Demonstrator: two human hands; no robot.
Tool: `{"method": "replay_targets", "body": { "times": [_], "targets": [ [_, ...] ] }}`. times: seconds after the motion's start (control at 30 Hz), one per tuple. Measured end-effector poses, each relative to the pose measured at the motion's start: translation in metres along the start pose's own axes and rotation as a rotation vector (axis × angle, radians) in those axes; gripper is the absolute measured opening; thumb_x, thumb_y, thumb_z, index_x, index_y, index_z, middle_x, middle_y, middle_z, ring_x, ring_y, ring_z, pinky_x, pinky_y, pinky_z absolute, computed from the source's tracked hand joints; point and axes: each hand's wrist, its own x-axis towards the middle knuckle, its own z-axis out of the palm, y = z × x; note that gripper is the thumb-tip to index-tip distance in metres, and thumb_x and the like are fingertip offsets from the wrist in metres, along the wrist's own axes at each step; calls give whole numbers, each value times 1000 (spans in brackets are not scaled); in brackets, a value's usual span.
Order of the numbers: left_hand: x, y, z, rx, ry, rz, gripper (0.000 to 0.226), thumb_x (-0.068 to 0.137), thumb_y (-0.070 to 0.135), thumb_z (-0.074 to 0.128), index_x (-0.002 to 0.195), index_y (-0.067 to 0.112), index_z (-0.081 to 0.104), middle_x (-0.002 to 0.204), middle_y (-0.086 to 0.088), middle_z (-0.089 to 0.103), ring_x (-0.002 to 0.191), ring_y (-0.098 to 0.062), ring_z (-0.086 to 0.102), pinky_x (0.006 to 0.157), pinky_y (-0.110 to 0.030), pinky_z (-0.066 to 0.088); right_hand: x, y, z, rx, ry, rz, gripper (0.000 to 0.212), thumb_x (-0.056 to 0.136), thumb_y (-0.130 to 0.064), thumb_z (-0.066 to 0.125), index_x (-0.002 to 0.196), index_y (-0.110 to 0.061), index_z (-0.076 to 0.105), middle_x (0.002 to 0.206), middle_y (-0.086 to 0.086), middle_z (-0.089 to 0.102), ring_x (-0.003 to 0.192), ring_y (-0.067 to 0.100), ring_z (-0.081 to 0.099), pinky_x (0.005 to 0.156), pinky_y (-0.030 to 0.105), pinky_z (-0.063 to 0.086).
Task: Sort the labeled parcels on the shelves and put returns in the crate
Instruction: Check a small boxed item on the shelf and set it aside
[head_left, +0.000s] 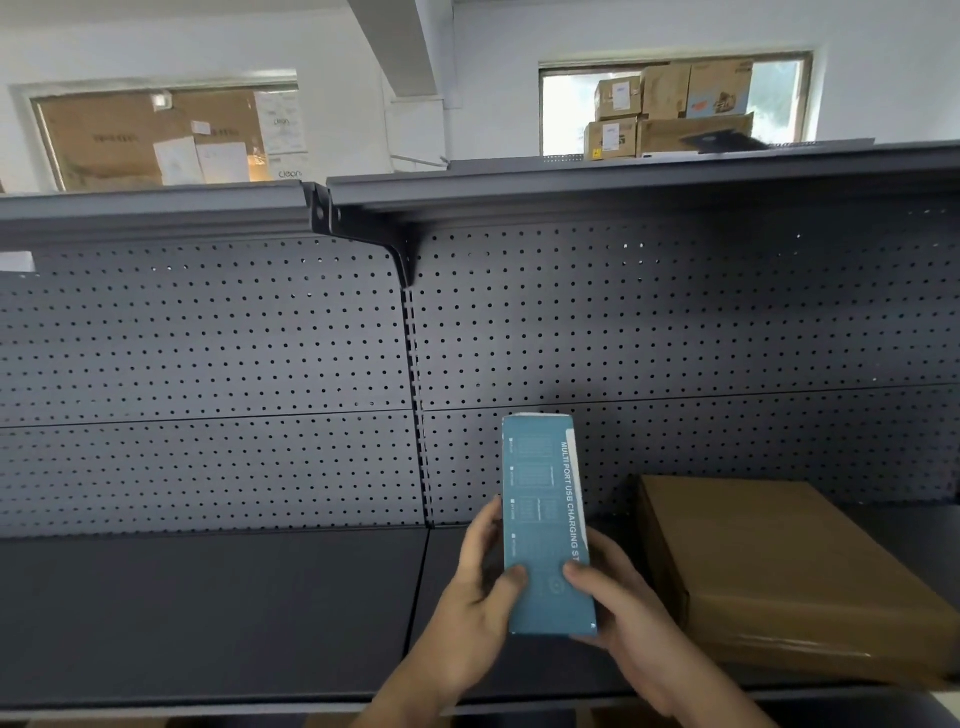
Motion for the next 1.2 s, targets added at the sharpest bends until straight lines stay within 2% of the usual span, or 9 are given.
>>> {"method": "replay_targets", "body": {
  "times": [0.13, 0.2, 0.4, 0.5, 0.6, 0.73, 0.83, 1.0, 1.2],
  "targets": [
    [-1, 1, -2, 70, 48, 25, 61, 106, 3, 47, 148, 47, 45, 150, 13, 48, 136, -7, 51, 108, -29, 49, -3, -2, 5, -76, 71, -46, 85, 62, -41, 87, 138, -40, 49, 125, -5, 70, 108, 14, 72, 92, 47, 61],
    [-1, 4, -2, 107, 68, 21, 57, 106, 1, 46, 143, 44, 53, 151, 11, 48, 134, -1, 51, 109, -22, 45, -5, -4, 7, -75, 95, -59, 85, 64, -43, 83, 140, -41, 43, 129, -8, 65, 111, 13, 69, 94, 45, 59],
    [-2, 9, -4, 38, 95, -39, 51, 106, 1, 45, 139, 39, 56, 144, 9, 54, 121, 1, 60, 96, -16, 51, -5, -9, 4, -68, 91, -97, 48, 85, -30, 75, 131, -32, 61, 115, -8, 77, 106, 14, 74, 99, 48, 57],
    [3, 7, -3, 63, 146, -71, 43, 102, 26, 62, 137, 51, 56, 144, 7, 53, 124, -2, 59, 105, -26, 51, -2, -7, 3, -87, 159, -122, 52, 83, -27, 78, 133, -29, 60, 116, -7, 76, 107, 15, 73, 99, 47, 57],
    [3, 10, -2, -1, 124, -109, 69, 80, 50, 78, 143, 46, 51, 140, 13, 57, 126, -4, 60, 106, -34, 52, -2, -2, 3, -137, 192, -157, 46, 90, -24, 77, 132, -35, 61, 118, -9, 73, 109, 15, 72, 99, 48, 57],
    [3, 15, 1, -47, 131, -109, 57, 87, 19, 82, 134, 32, 52, 123, 12, 72, 110, -1, 68, 93, -27, 58, -3, -5, 5, -146, 170, -195, 42, 93, -17, 73, 128, -37, 62, 115, -9, 74, 102, 14, 74, 83, 35, 61],
    [4, 16, -1, -128, 169, -129, 49, 89, 8, 77, 129, 26, 55, 120, 6, 73, 104, -3, 70, 83, -24, 59, -6, -8, 5, -93, 131, -182, 52, 82, -26, 78, 128, -38, 59, 114, -14, 75, 105, 12, 73, 82, 33, 61],
    [-1, 18, -1, -180, 101, -112, 50, 90, 17, 77, 131, 31, 52, 127, 8, 70, 116, -11, 67, 95, -41, 59, -12, -7, 7, -18, 57, -78, 75, 68, -41, 94, 131, -49, 54, 128, -16, 70, 114, 18, 71, 91, 50, 60],
    [2, 30, -11, -228, 82, -73, 75, 80, 31, 80, 141, 42, 36, 130, 11, 68, 118, -9, 66, 101, -41, 55, -14, -24, -4, -80, 17, -95, 80, 69, -20, 93, 137, -40, 55, 126, -5, 73, 109, 24, 74, 92, 50, 59]
  ]
}}
